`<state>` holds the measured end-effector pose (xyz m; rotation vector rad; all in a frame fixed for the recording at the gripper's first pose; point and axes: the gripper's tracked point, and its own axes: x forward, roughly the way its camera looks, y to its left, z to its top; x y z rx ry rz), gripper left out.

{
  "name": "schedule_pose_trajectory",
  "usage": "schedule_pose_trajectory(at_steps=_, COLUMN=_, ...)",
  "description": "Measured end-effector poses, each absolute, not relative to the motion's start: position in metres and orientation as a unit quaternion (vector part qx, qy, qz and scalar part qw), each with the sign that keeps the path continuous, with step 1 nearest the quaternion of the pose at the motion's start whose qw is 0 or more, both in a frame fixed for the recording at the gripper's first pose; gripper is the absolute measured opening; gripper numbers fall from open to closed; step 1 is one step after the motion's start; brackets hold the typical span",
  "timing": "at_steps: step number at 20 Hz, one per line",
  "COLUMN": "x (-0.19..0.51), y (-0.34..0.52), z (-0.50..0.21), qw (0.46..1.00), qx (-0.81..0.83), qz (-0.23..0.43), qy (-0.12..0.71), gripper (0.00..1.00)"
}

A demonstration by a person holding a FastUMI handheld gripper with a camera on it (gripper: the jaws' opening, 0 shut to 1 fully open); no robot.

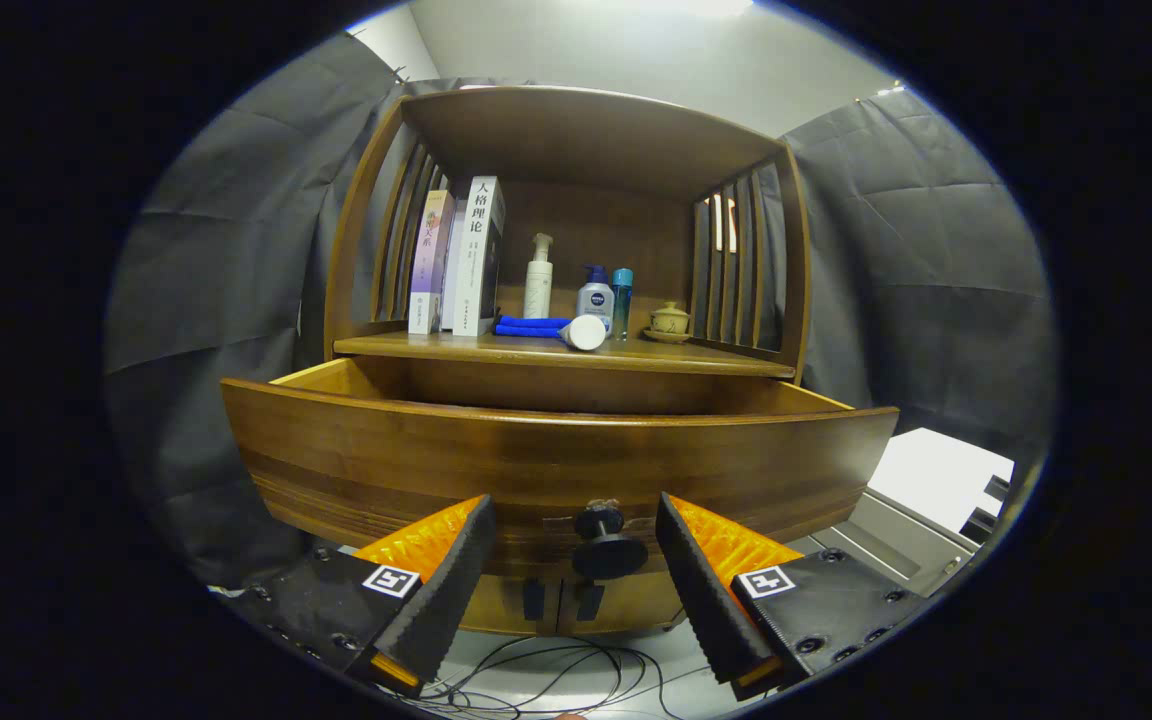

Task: Pull open the drawer, take out the items inside it, and place them on the countertop above the cabinet.

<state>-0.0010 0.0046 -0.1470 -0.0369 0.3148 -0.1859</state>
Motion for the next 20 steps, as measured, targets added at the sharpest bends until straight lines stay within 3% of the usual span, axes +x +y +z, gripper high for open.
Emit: schedule_pose_trajectory(at_steps=20, x=0.064, y=-0.001, z=-0.149, qw=0.987, qx=-0.011, qz=-0.048, qy=0.152, gripper=0.95)
